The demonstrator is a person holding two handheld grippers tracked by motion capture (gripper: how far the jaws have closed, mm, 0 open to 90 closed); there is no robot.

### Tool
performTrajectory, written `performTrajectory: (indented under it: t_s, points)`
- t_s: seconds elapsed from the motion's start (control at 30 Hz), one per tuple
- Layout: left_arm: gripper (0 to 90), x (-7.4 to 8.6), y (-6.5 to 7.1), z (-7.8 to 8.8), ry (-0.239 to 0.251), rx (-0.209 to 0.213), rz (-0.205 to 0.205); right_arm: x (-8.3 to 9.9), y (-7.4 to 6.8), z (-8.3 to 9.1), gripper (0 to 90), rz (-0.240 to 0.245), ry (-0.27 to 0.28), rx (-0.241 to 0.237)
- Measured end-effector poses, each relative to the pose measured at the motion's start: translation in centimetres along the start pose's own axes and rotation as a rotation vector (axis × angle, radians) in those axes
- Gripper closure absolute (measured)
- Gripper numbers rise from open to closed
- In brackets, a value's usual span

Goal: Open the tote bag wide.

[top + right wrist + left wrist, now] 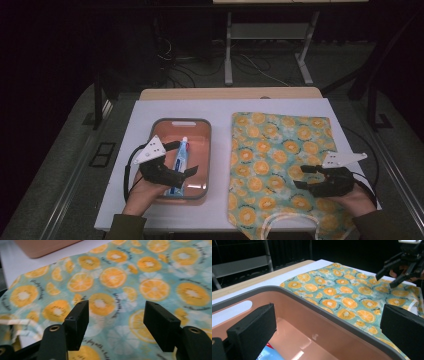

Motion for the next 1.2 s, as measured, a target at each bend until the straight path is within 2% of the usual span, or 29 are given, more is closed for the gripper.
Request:
performTrajectory:
  t_s: [0.03,0.07,0.3,0.57,0.63,0.67,0.7,0.87,0.9,1.03,1.07,1.1,1.13,1.17,1.2]
  points:
    - [0.0,0.0,0.0,0.0,0.001,-0.001,0.003,0.1,-0.6,-0.3,40.8,0.01,-0.002,-0.026]
    - [0.0,0.0,-0.1,0.0,0.001,-0.002,0.004,0.1,-0.6,-0.3,40.8,0.01,-0.002,-0.026]
    - [0.0,0.0,0.0,0.0,0.002,0.0,0.004,0.5,-2.7,-2.0,47.0,0.061,-0.041,-0.122]
    - [0.0,0.0,0.0,0.0,0.001,-0.002,0.002,1.3,-4.5,-3.4,46.7,0.094,-0.102,-0.186]
    - [0.0,0.0,0.0,0.0,0.001,-0.002,0.001,1.7,-5.2,-3.8,46.0,0.106,-0.127,-0.202]
    - [0.0,0.0,0.0,0.0,0.0,-0.003,0.002,2.2,-5.6,-4.2,45.3,0.117,-0.157,-0.216]
    - [0.0,0.0,0.0,0.0,0.0,-0.003,0.002,2.2,-5.6,-4.2,45.3,0.117,-0.157,-0.216]
    - [0.0,0.0,0.0,0.0,0.001,-0.003,0.002,3.5,-6.1,-5.2,44.6,0.16,-0.253,-0.224]
    - [0.0,0.0,0.0,0.0,0.0,-0.003,0.002,4.0,-6.1,-5.5,45.7,0.2,-0.287,-0.209]
    - [0.0,0.0,0.0,0.0,-0.001,-0.004,0.001,4.1,-6.2,-5.5,48.0,0.237,-0.304,-0.195]
    - [0.0,0.0,0.0,-0.1,-0.001,-0.004,0.001,4.1,-6.3,-5.5,54.0,0.245,-0.307,-0.202]
    - [0.0,0.0,0.0,-0.1,-0.001,-0.005,0.002,4.1,-6.3,-5.5,54.0,0.245,-0.307,-0.202]
    - [0.0,0.0,0.0,-0.1,-0.001,-0.005,0.002,4.1,-6.4,-5.4,61.2,0.253,-0.31,-0.217]
    - [0.0,0.0,0.0,-0.1,-0.002,-0.005,0.002,4.1,-6.4,-5.4,61.2,0.253,-0.31,-0.217]
    - [0.0,0.0,0.0,-0.1,-0.001,-0.006,0.002,4.1,-6.3,-5.4,71.3,0.247,-0.307,-0.219]
Point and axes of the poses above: each handheld gripper's, and its own axes: z roughly backward along the jaws, x roughly out of its underside, y roughly to its right, the point moved 10 cm from there along -z, roughly forward along the jaws, and after that the axes turned 15 degrees about -x, right-handed, at the moved point
